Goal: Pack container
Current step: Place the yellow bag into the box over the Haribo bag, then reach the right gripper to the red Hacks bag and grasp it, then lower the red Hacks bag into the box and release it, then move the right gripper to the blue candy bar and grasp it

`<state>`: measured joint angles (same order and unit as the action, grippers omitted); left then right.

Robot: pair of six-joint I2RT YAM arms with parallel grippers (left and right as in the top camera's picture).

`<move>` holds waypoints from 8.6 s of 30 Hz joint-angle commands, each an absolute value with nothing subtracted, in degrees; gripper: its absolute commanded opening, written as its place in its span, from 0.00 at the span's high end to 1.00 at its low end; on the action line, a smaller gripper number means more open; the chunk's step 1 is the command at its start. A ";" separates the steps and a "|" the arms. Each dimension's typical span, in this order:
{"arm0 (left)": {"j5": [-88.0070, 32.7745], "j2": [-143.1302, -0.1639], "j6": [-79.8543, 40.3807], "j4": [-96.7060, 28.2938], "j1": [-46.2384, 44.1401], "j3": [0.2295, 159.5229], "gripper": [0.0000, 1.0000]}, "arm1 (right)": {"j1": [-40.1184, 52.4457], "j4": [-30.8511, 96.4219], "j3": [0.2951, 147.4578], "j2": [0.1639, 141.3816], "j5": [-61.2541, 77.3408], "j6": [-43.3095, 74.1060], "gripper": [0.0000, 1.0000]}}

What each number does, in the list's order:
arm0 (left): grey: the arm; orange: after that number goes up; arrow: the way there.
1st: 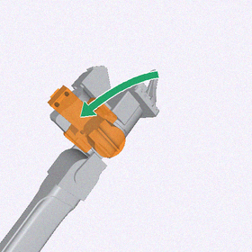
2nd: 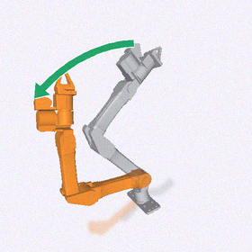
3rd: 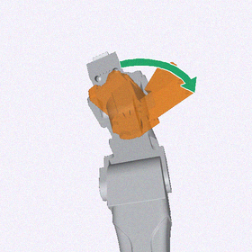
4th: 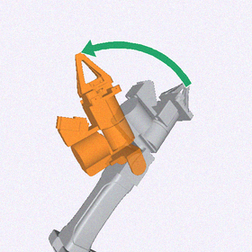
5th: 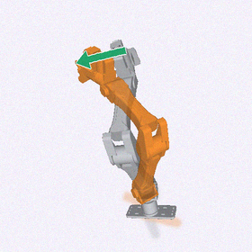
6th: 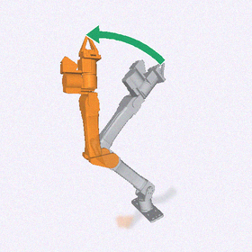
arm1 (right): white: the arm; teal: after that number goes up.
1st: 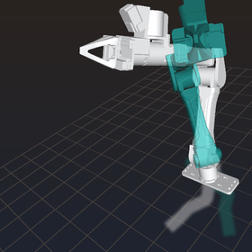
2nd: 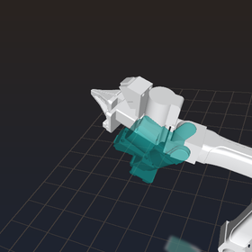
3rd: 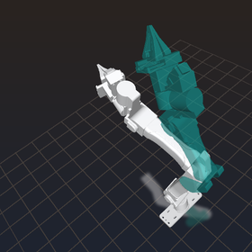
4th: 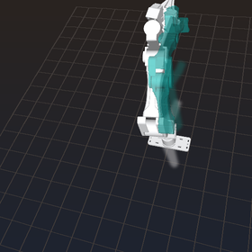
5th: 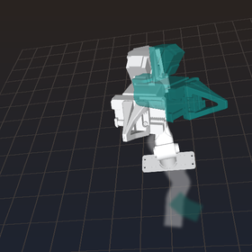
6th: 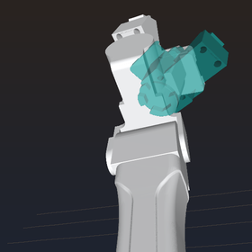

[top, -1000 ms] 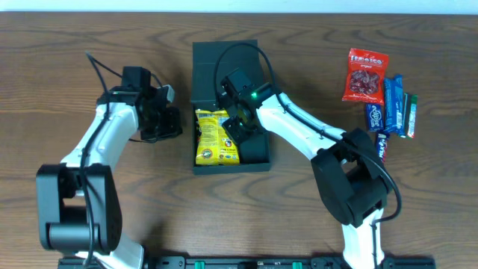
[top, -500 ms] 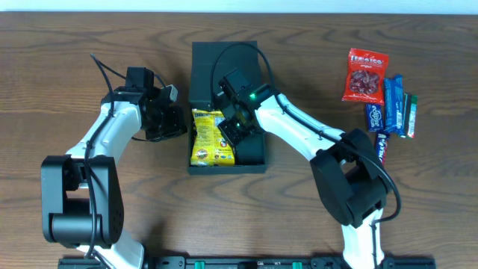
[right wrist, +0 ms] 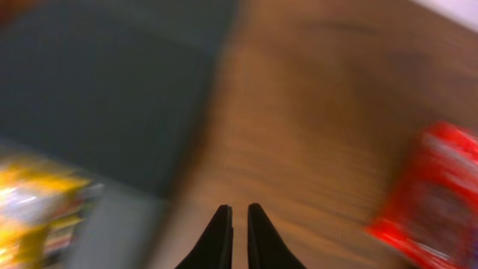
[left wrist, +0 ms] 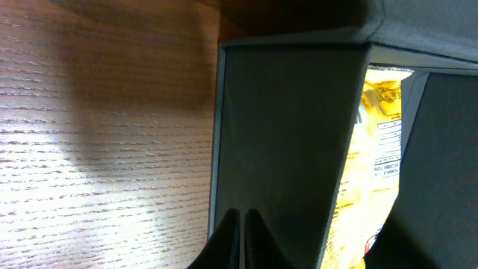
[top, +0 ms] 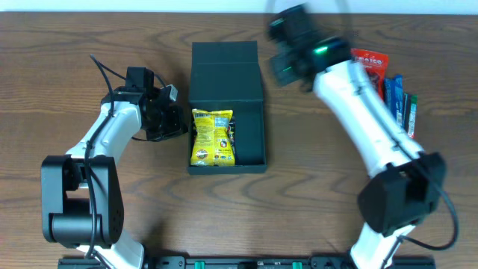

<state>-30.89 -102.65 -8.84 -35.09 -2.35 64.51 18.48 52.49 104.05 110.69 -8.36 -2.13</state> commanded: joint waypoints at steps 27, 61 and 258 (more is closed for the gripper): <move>-31.14 -103.50 -10.37 -35.44 -2.28 64.18 0.94 | -3.20 43.38 103.37 135.35 -17.28 -2.09 0.51; -30.92 -103.48 -9.67 -35.48 -2.26 64.18 0.94 | 6.90 67.51 137.64 135.24 -19.44 0.38 0.50; -31.16 -103.37 -10.59 -35.62 6.83 68.42 0.94 | -14.55 47.07 97.38 125.45 -13.91 5.52 0.41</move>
<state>-31.11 -102.76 -9.45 -35.53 6.57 67.33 -13.54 47.24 97.43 123.28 -15.11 4.58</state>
